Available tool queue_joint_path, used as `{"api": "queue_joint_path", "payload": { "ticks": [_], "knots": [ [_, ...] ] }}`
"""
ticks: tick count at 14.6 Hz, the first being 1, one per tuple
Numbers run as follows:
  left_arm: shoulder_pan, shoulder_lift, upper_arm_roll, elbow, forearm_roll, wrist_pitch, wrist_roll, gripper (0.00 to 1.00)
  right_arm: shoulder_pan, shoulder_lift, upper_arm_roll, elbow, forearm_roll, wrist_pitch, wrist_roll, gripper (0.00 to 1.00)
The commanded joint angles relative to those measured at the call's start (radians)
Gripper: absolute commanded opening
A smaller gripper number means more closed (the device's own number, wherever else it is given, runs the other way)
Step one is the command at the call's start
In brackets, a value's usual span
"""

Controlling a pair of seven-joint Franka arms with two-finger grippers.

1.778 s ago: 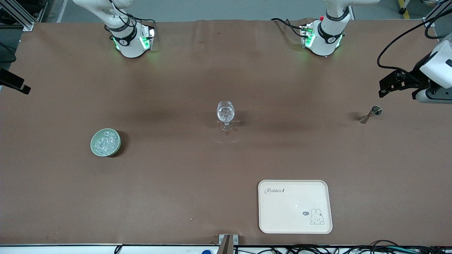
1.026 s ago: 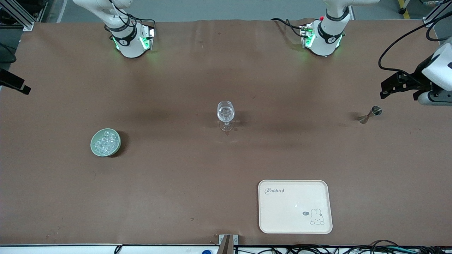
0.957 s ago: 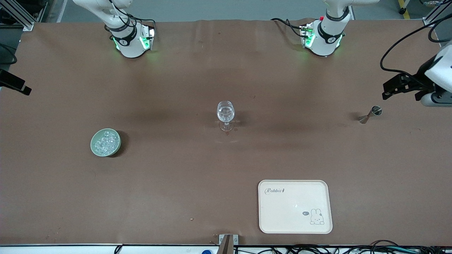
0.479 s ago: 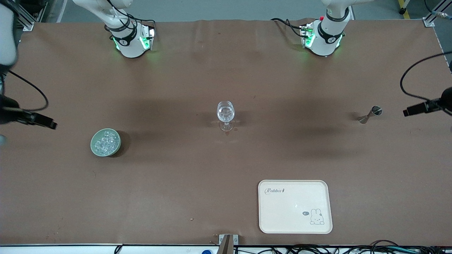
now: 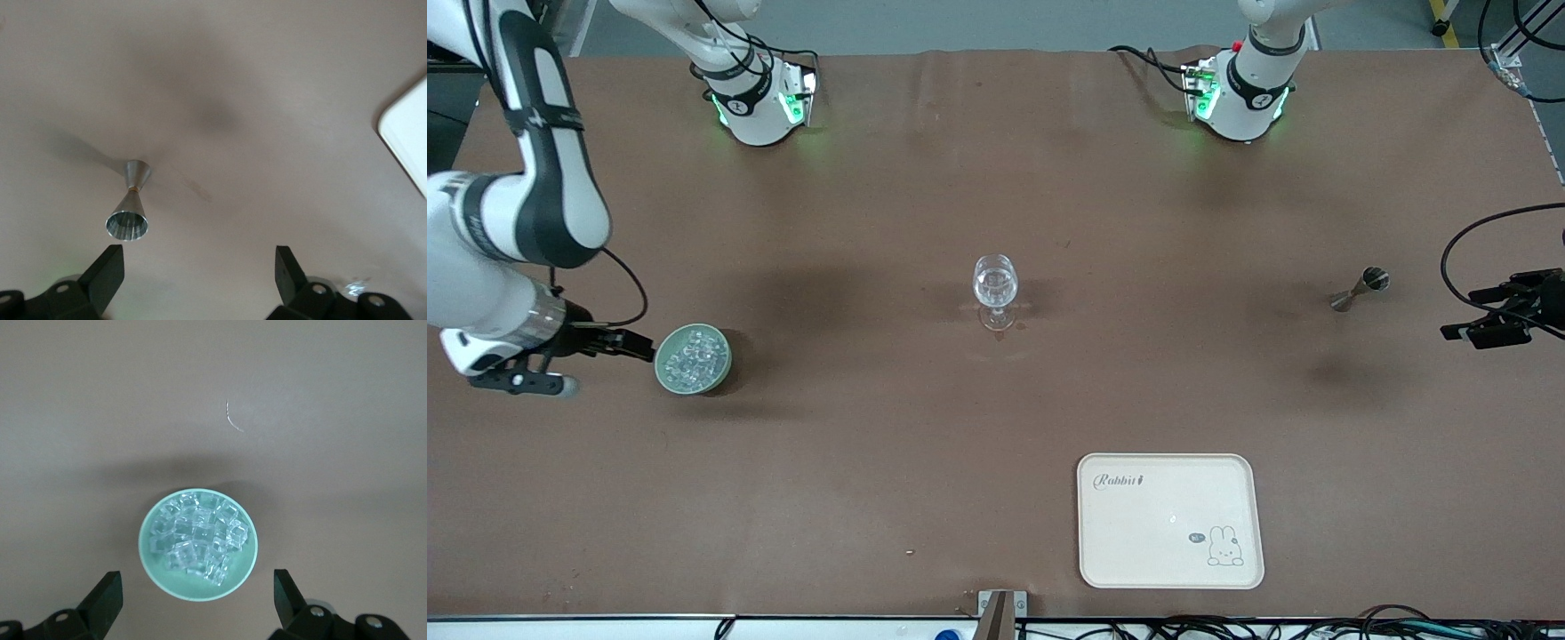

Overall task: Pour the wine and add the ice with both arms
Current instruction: 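Reach the right gripper to the ice bowl while the left gripper reaches the jigger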

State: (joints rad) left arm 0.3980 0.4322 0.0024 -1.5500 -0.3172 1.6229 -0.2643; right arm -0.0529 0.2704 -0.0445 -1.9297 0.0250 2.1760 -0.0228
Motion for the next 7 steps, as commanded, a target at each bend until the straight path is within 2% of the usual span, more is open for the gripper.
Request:
{"api": "queue_joint_path", "payload": {
  "ticks": [1,3,4,7],
  "knots": [
    [0.051,0.042,-0.009,-0.025,-0.077,-0.012,-0.058,1.0,-0.002,0.013,0.005,-0.089,0.007,0.111,-0.034,1.0],
    [0.096,0.095,-0.009,-0.03,-0.126,-0.02,-0.13,1.0,-0.001,0.026,0.005,-0.144,0.007,0.197,-0.043,0.95],
    [0.117,0.118,-0.01,-0.032,-0.129,-0.02,-0.136,1.0,-0.001,0.041,0.006,-0.152,0.007,0.214,-0.058,0.87],
    [0.2,0.195,-0.01,-0.033,-0.203,-0.043,-0.136,1.0,0.002,0.064,0.008,-0.153,0.009,0.226,-0.063,0.72]
  ]
}}
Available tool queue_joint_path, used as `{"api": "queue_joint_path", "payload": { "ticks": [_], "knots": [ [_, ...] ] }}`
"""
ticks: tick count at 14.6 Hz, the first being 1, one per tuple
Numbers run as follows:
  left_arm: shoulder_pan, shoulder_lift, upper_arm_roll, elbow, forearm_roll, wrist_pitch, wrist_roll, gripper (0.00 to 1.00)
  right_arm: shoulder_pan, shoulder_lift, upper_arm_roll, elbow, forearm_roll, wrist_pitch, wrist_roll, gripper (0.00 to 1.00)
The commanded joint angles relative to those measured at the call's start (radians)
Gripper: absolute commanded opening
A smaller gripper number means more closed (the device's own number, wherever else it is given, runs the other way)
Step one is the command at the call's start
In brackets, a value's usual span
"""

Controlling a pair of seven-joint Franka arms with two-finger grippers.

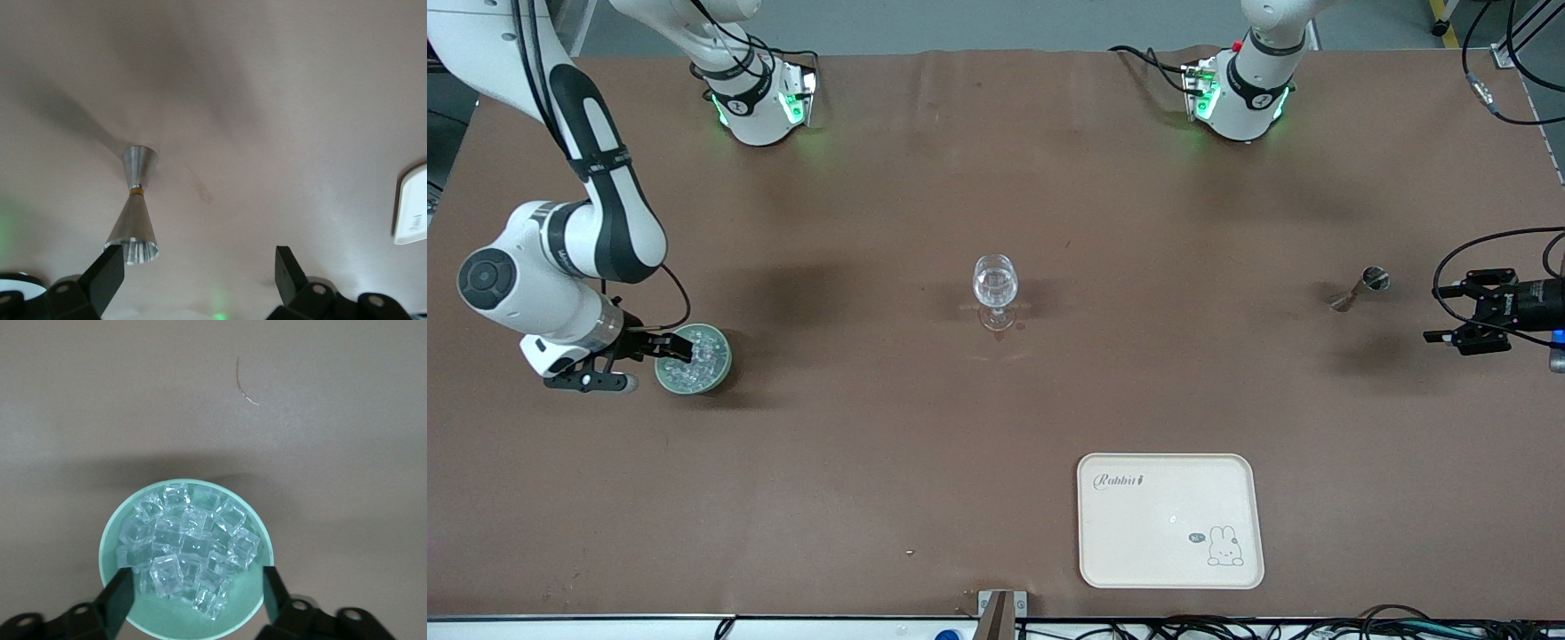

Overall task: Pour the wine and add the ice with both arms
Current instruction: 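Grasp an ice cube with the right gripper while the left gripper grasps the jigger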

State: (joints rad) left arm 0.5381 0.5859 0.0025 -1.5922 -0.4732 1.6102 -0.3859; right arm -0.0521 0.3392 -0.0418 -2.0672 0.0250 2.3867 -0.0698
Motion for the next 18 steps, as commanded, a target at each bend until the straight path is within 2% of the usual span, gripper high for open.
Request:
{"api": "queue_joint_path", "payload": {
  "ticks": [1,6,8,12,18],
  "knots": [
    [0.086,0.063,-0.012,0.009,-0.07,-0.041,-0.014,1.0,0.003,0.003,0.005,-0.014,0.012,0.015,-0.016,0.71],
    [0.112,0.094,-0.01,-0.066,-0.133,-0.033,-0.011,1.0,0.003,0.018,0.033,-0.027,0.021,0.022,-0.016,0.69],
    [0.129,0.094,-0.01,-0.116,-0.145,-0.02,-0.011,0.95,0.011,0.024,0.033,-0.027,0.021,0.023,-0.027,0.68],
    [0.129,0.084,-0.01,-0.202,-0.157,0.016,-0.011,0.86,0.008,0.047,0.031,-0.031,0.021,0.052,-0.054,0.55],
    [0.132,0.083,-0.01,-0.264,-0.202,0.053,-0.007,0.79,0.008,0.049,0.031,-0.034,0.021,0.043,-0.053,0.54]
  ]
}}
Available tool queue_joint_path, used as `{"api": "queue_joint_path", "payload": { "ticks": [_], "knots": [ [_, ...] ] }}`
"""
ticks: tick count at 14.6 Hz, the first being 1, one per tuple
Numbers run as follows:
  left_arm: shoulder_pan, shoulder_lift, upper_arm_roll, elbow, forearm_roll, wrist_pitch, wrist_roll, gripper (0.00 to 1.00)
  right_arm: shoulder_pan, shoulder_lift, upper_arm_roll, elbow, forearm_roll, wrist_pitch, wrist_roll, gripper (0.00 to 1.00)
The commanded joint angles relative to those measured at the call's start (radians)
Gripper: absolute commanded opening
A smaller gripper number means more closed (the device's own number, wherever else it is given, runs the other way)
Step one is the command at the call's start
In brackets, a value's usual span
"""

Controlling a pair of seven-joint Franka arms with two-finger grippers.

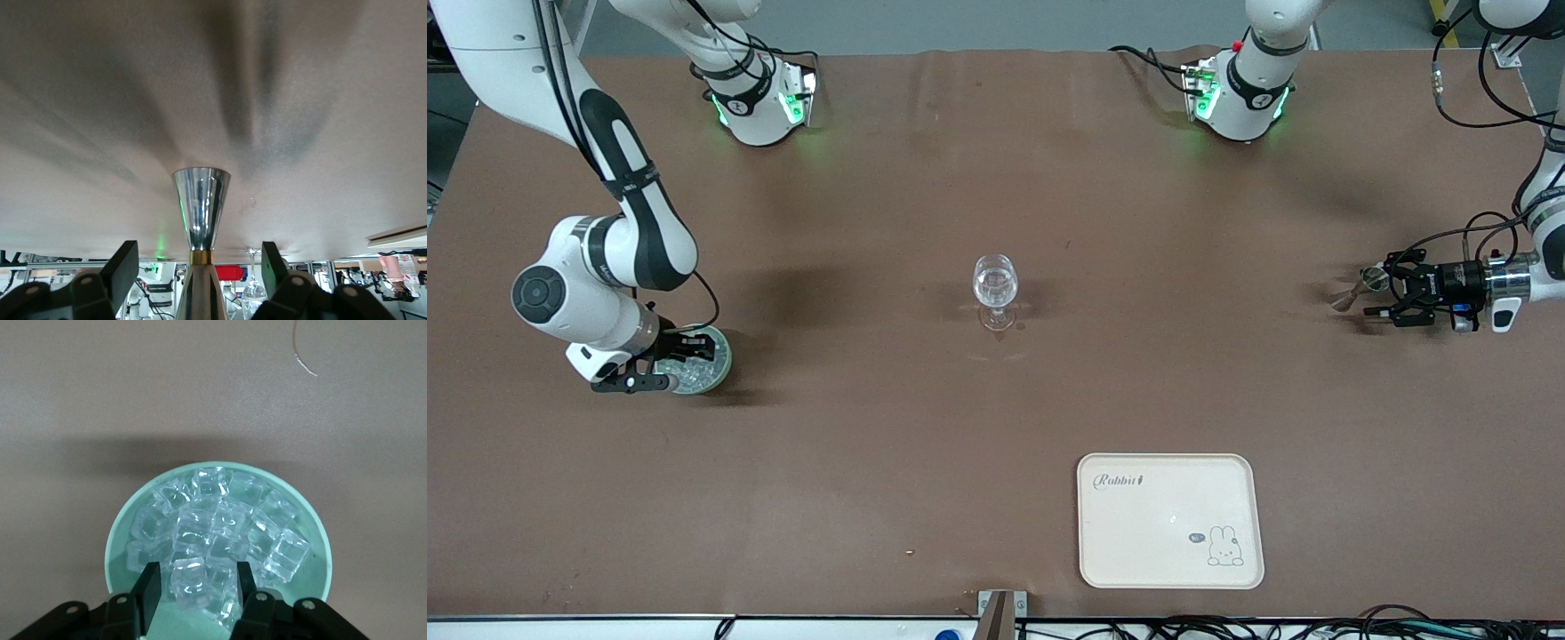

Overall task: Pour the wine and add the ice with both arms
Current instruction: 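Grasp an ice cube with the right gripper while the left gripper grasps the jigger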

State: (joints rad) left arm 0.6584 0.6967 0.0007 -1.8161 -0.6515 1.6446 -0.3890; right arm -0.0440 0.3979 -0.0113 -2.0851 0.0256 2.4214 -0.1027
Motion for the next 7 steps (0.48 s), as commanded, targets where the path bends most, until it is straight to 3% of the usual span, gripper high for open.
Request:
{"api": "queue_joint_path", "payload": {
  "ticks": [1,7],
  "knots": [
    [0.015,-0.028,-0.007,-0.051,-0.037,0.024,-0.004,0.78,0.0,-0.01,0.001,-0.016,0.02,0.008,-0.02,0.54],
    [0.015,-0.034,-0.007,-0.072,-0.095,0.03,-0.005,0.69,0.0,-0.001,0.002,-0.015,0.022,0.015,-0.02,0.5]
  ]
}}
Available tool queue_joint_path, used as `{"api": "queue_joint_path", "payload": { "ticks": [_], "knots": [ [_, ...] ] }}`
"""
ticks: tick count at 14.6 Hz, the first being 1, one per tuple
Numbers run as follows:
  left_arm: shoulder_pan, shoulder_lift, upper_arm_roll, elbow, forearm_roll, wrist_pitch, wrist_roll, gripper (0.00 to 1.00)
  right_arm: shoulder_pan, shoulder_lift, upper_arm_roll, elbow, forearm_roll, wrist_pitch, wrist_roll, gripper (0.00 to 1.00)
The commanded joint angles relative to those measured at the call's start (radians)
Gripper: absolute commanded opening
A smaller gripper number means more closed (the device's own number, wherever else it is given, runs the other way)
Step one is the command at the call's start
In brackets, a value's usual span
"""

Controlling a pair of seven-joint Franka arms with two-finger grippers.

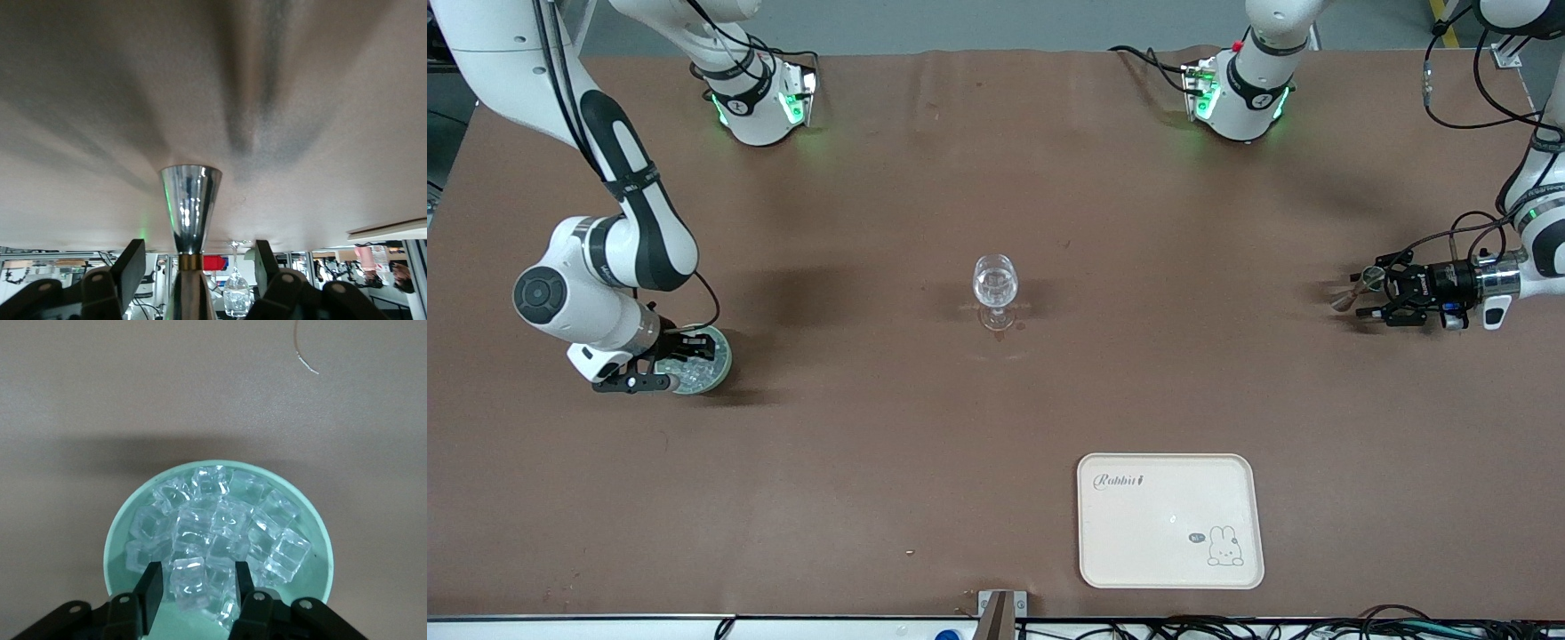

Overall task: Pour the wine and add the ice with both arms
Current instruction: 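Grasp an ice cube with the right gripper while the left gripper grasps the jigger, then lift the metal jigger with the left gripper and carry it over the glass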

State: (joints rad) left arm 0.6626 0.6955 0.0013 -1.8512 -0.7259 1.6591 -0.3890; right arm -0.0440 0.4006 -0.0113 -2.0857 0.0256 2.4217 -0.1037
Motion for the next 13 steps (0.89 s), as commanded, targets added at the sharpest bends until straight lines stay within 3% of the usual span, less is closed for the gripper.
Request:
{"api": "queue_joint_path", "payload": {
  "ticks": [1,3,6,13],
  "knots": [
    [0.012,-0.034,-0.009,-0.037,-0.021,0.016,-0.002,0.48,0.0,-0.003,0.002,-0.016,0.022,0.014,-0.019,0.49],
    [0.012,-0.036,-0.011,-0.039,-0.024,0.014,0.002,0.23,0.001,-0.003,0.002,-0.016,0.023,0.014,-0.019,0.47],
    [0.041,-0.036,-0.011,-0.046,-0.053,0.008,0.004,0.03,0.001,-0.002,0.002,-0.016,0.025,0.017,-0.019,0.46],
    [0.058,-0.085,-0.046,-0.039,-0.056,-0.068,0.0,0.0,0.001,0.006,0.002,-0.014,0.039,0.019,-0.019,0.43]
  ]
}}
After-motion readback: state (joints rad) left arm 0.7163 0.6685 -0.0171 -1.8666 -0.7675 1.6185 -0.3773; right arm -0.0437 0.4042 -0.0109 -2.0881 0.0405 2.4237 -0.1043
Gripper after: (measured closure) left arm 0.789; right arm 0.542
